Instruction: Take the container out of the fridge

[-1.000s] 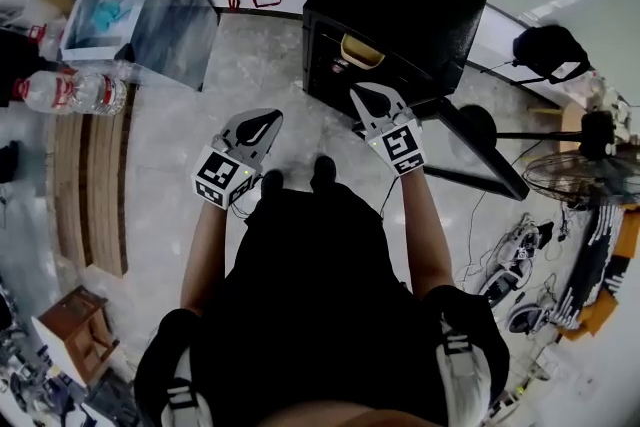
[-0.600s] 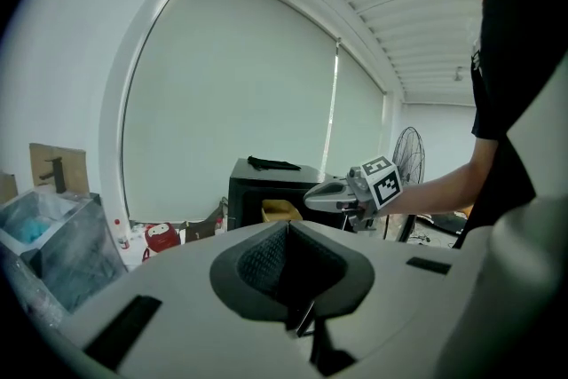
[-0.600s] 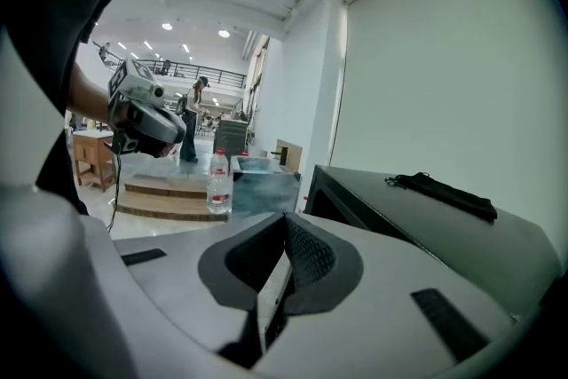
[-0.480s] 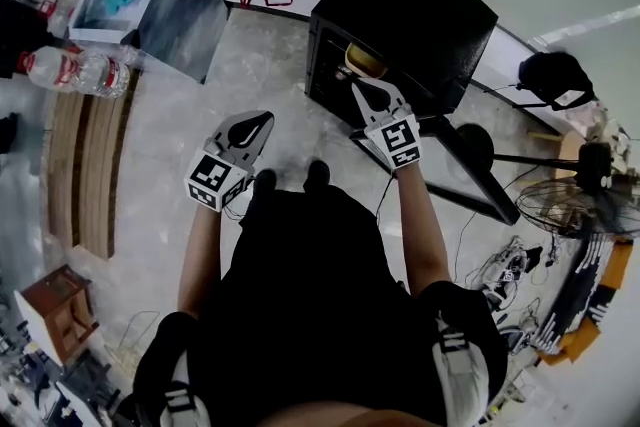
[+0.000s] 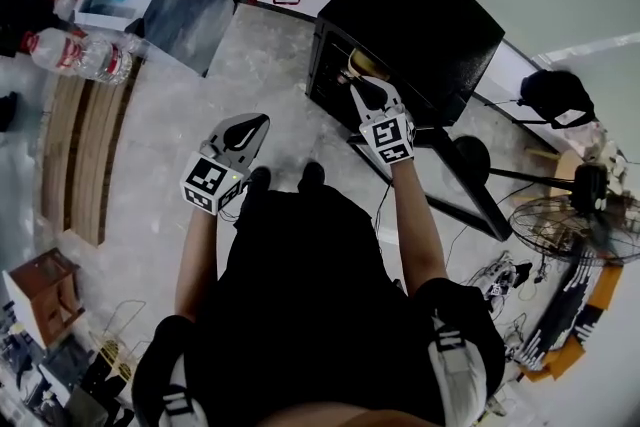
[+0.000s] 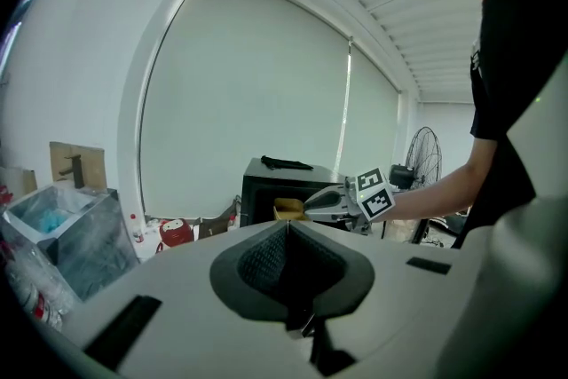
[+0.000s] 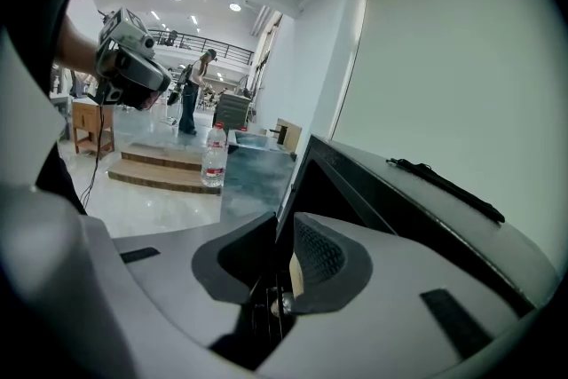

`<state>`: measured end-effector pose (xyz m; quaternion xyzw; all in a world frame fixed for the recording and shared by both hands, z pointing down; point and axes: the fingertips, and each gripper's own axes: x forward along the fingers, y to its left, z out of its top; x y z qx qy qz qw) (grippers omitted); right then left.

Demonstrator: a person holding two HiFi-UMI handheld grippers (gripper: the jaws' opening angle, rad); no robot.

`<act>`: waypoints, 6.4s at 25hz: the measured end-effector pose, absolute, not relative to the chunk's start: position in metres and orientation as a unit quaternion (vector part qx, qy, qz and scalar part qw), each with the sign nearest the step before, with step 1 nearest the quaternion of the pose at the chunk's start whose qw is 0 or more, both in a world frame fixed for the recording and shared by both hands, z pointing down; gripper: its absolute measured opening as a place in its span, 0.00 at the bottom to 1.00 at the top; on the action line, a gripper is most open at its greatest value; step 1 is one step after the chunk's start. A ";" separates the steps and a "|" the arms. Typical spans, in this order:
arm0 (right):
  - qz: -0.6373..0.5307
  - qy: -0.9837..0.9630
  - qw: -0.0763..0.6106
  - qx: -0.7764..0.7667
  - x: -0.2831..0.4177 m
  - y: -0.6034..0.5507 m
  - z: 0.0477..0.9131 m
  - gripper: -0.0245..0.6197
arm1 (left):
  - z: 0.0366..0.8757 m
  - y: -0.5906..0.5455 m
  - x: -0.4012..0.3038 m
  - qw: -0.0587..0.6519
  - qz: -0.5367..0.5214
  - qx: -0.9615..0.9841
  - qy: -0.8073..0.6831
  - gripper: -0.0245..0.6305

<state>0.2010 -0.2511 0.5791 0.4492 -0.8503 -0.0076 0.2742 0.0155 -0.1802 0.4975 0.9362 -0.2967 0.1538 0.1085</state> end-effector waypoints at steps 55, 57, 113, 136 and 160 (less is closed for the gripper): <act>-0.051 -0.803 0.436 0.402 0.228 -0.276 0.649 0.09 | 0.503 -0.144 -0.006 0.131 0.143 0.912 -0.361 0.07; -0.053 -0.803 0.436 0.403 0.229 -0.275 0.648 0.09 | 0.504 -0.142 -0.005 0.133 0.141 0.912 -0.362 0.07; -0.061 -0.785 0.443 0.429 0.078 -0.222 0.621 0.09 | 0.490 -0.109 -0.183 0.122 0.121 0.921 -0.349 0.07; -0.068 -0.800 0.440 0.402 0.001 -0.202 0.616 0.09 | 0.493 -0.110 -0.230 0.128 0.116 0.925 -0.338 0.07; -0.064 -0.807 0.433 0.396 -0.021 -0.182 0.619 0.09 | 0.499 -0.098 -0.234 0.131 0.117 0.928 -0.327 0.07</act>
